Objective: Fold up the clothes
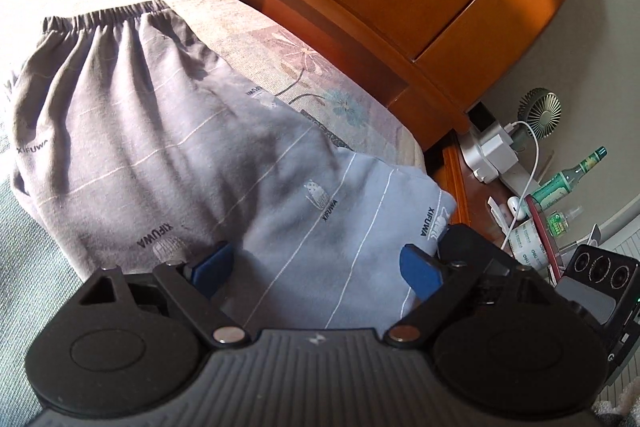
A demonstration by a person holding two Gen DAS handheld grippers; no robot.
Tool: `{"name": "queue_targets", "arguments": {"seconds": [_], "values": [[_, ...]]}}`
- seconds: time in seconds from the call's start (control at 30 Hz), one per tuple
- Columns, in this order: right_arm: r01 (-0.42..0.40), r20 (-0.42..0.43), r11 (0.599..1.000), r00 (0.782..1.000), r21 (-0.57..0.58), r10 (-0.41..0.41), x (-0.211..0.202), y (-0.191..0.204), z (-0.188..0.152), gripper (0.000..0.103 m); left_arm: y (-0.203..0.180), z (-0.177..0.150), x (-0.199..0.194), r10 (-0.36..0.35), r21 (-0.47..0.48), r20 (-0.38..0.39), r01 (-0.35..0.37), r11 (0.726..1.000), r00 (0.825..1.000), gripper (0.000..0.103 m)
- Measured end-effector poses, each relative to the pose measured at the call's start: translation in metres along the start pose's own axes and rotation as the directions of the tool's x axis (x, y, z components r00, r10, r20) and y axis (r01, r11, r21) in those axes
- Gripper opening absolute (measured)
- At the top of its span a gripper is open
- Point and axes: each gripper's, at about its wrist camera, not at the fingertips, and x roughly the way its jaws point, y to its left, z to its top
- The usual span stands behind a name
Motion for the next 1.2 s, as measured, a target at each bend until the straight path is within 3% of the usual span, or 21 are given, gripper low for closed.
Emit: {"name": "queue_targets", "arguments": {"seconds": [0.1, 0.27, 0.37, 0.47, 0.53, 0.6, 0.7, 0.8, 0.9, 0.97, 1.07, 1.2], "values": [[0.014, 0.005, 1.000, 1.000, -0.004, -0.013, -0.004, -0.004, 0.001, 0.103, -0.001, 0.000, 0.001, 0.004, 0.015, -0.002, -0.004, 1.000, 1.000, 0.091], [0.038, 0.102, 0.999, 0.994, -0.009, -0.037, -0.026, -0.009, 0.007, 0.103, -0.003, 0.000, -0.001, 0.009, 0.036, -0.006, -0.008, 0.999, 1.000, 0.091], [0.029, 0.090, 1.000, 0.996, 0.008, -0.030, -0.023, -0.014, 0.012, 0.103, -0.003, -0.002, -0.002, 0.012, 0.047, -0.008, -0.012, 0.999, 1.000, 0.091], [0.041, 0.014, 0.990, 0.999, 0.132, -0.043, -0.012, -0.035, 0.018, 0.103, -0.003, -0.003, -0.002, 0.013, 0.059, -0.011, -0.012, 0.998, 1.000, 0.091], [-0.018, -0.072, 0.961, 0.997, 0.277, 0.039, 0.002, -0.057, 0.022, 0.103, -0.003, -0.003, -0.002, 0.010, 0.063, -0.012, -0.010, 0.998, 1.000, 0.091], [-0.087, -0.134, 0.899, 0.978, 0.430, 0.159, 0.019, -0.080, 0.026, 0.103, -0.002, -0.003, -0.002, 0.005, 0.062, -0.009, -0.004, 0.998, 1.000, 0.091], [-0.150, -0.132, 0.802, 0.953, 0.577, 0.273, 0.042, -0.107, 0.039, 0.103, 0.000, -0.004, -0.002, -0.007, 0.057, -0.002, 0.007, 0.998, 1.000, 0.091], [-0.171, -0.112, 0.768, 0.947, 0.617, 0.301, 0.057, -0.119, 0.056, 0.103, 0.002, -0.005, -0.004, -0.015, 0.049, 0.004, 0.015, 0.999, 1.000, 0.091], [-0.185, -0.019, 0.786, 0.970, 0.590, 0.242, 0.048, -0.128, 0.073, 0.103, 0.002, -0.005, -0.005, -0.016, 0.044, 0.005, 0.016, 0.999, 1.000, 0.091], [-0.240, 0.043, 0.779, 0.963, 0.579, 0.265, 0.035, -0.130, 0.077, 0.103, 0.001, -0.006, -0.006, -0.017, 0.054, 0.003, 0.017, 0.998, 1.000, 0.091], [-0.247, 0.055, 0.808, 0.964, 0.535, 0.259, 0.018, -0.123, 0.078, 0.103, 0.001, -0.006, -0.008, -0.015, 0.060, 0.003, 0.015, 0.998, 1.000, 0.091], [-0.271, -0.045, 0.821, 0.940, 0.502, 0.338, 0.030, -0.106, 0.064, 0.103, -0.004, -0.007, -0.011, 0.008, 0.071, 0.005, -0.009, 0.997, 1.000, 0.091]]}}
